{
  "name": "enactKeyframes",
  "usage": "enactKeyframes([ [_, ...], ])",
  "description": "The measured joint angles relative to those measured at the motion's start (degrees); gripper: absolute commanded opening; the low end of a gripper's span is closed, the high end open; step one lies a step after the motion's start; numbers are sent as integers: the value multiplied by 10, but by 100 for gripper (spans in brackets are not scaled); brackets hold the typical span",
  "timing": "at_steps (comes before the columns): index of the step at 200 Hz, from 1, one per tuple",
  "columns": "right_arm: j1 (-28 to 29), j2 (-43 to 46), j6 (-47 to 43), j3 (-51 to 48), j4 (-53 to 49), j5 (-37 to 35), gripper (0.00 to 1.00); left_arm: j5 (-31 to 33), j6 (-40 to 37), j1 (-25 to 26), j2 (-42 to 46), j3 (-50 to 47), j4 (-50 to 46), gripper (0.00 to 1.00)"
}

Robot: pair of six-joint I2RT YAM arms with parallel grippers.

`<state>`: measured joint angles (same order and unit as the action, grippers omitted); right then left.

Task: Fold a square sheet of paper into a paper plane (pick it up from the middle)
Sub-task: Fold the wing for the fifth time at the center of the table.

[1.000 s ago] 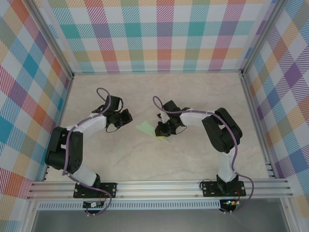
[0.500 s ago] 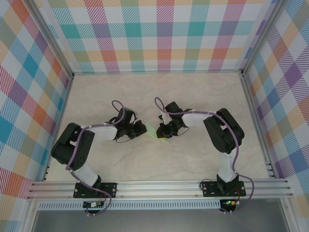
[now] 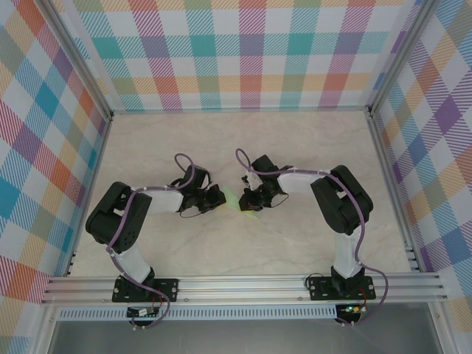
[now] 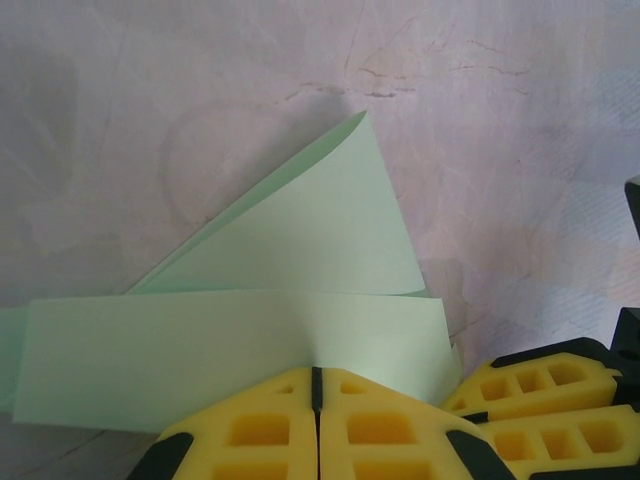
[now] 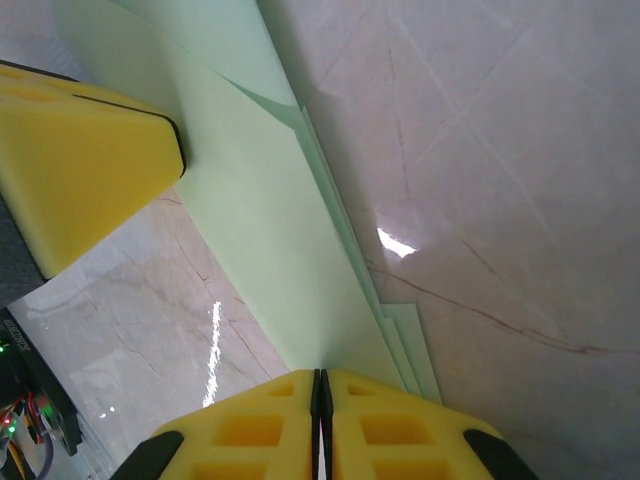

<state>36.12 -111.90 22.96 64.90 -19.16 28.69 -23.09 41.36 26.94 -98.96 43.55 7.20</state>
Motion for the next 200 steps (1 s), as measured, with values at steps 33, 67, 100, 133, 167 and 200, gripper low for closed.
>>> enactKeyframes([
  [33,21,0,1,20,-23,-15,12,12,0,0,0,10,-18,5],
  [67,30,-3,1,40,-32,-25,11,13,0,0,-5,21,-35,5],
  [100,29,-10,0,44,-44,-40,11,17,-4,0,-14,43,-68,4],
  [133,26,-9,-10,34,-44,-42,10,27,-8,2,-19,65,-103,4],
  [167,23,11,-23,8,-44,-42,10,35,-10,4,-25,81,-129,3],
  [200,20,32,-27,-22,-40,-41,10,37,-11,4,-29,90,-142,3],
])
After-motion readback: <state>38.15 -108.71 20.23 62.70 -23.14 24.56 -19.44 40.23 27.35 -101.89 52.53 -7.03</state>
